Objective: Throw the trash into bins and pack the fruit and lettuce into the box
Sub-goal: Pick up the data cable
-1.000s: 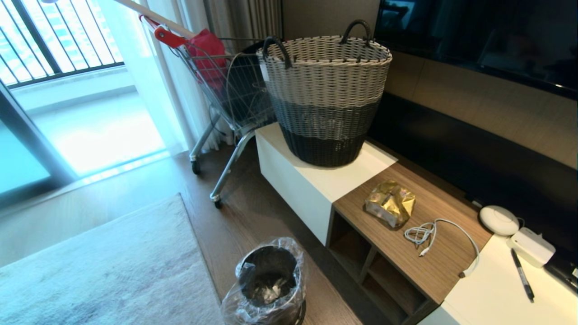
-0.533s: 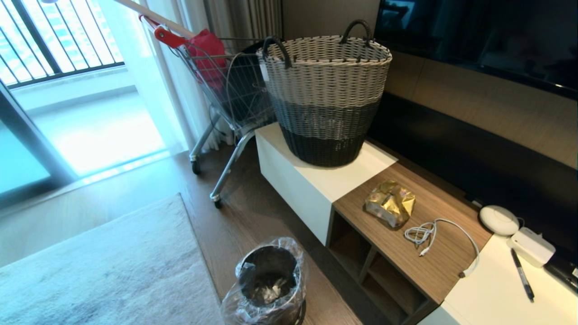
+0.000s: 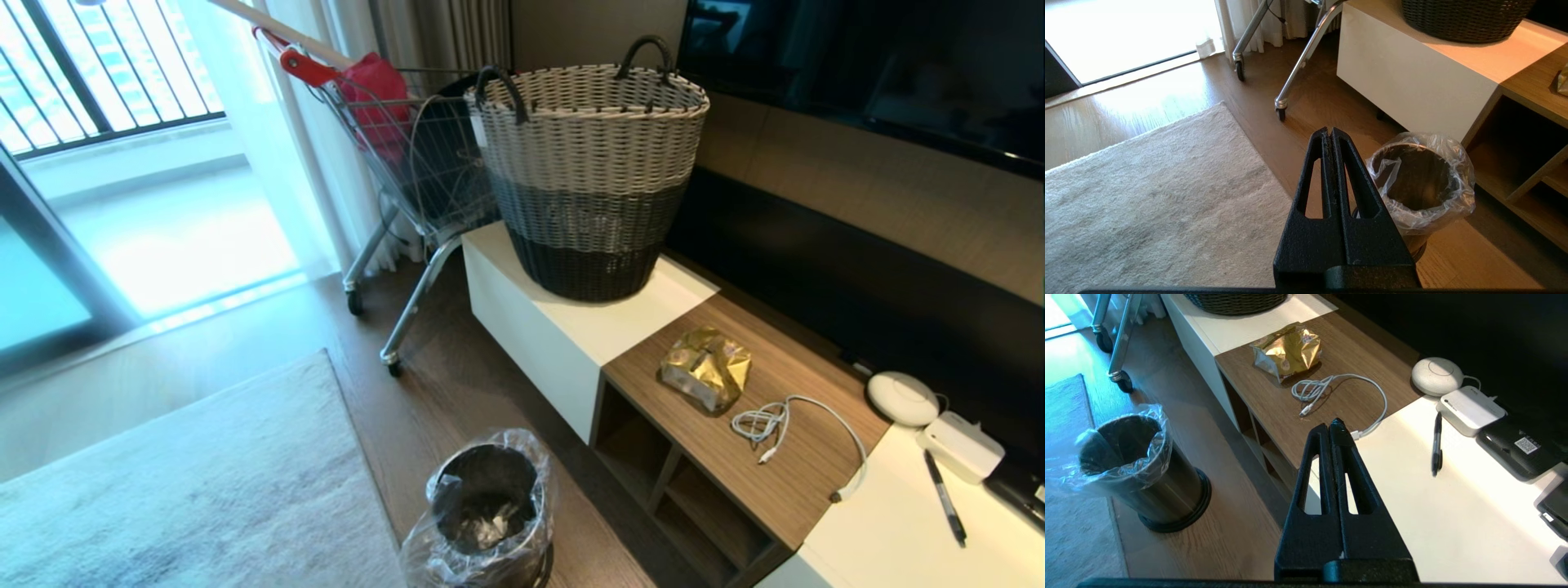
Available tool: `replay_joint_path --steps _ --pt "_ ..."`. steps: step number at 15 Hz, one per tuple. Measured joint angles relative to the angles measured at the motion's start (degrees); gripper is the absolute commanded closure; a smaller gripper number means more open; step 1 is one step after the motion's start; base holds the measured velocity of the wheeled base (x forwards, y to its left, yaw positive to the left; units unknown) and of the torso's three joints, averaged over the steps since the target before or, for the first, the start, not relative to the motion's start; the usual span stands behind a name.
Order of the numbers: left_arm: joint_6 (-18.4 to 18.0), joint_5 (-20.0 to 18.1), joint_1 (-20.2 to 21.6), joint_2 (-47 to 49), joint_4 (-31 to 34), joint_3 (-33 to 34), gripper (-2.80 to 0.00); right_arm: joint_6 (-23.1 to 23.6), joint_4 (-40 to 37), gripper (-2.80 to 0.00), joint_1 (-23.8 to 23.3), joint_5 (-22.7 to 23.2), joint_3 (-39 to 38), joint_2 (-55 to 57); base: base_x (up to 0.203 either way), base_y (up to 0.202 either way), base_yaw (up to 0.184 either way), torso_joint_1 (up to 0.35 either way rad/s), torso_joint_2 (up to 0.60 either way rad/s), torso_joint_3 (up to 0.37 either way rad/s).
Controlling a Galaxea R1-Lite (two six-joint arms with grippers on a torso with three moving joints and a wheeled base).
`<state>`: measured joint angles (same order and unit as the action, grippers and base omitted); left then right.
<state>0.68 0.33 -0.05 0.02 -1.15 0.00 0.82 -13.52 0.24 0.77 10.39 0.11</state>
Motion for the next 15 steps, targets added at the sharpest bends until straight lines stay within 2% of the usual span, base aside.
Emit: replay_joint_path --steps 4,15 --pt "0.0 -0.1 0.0 0.0 0.0 0.0 0.0 0.0 4.2 0.0 0.0 -0.1 -2.5 -0.1 0.0 0.0 0.0 0.0 0.0 0.0" --pt "0.1 -0.1 0.0 0.0 0.0 0.0 0.0 0.0 4.3 0.0 0.0 0.0 -3.9 -0.1 0.0 0.0 0.0 0.0 0.0 0.0"
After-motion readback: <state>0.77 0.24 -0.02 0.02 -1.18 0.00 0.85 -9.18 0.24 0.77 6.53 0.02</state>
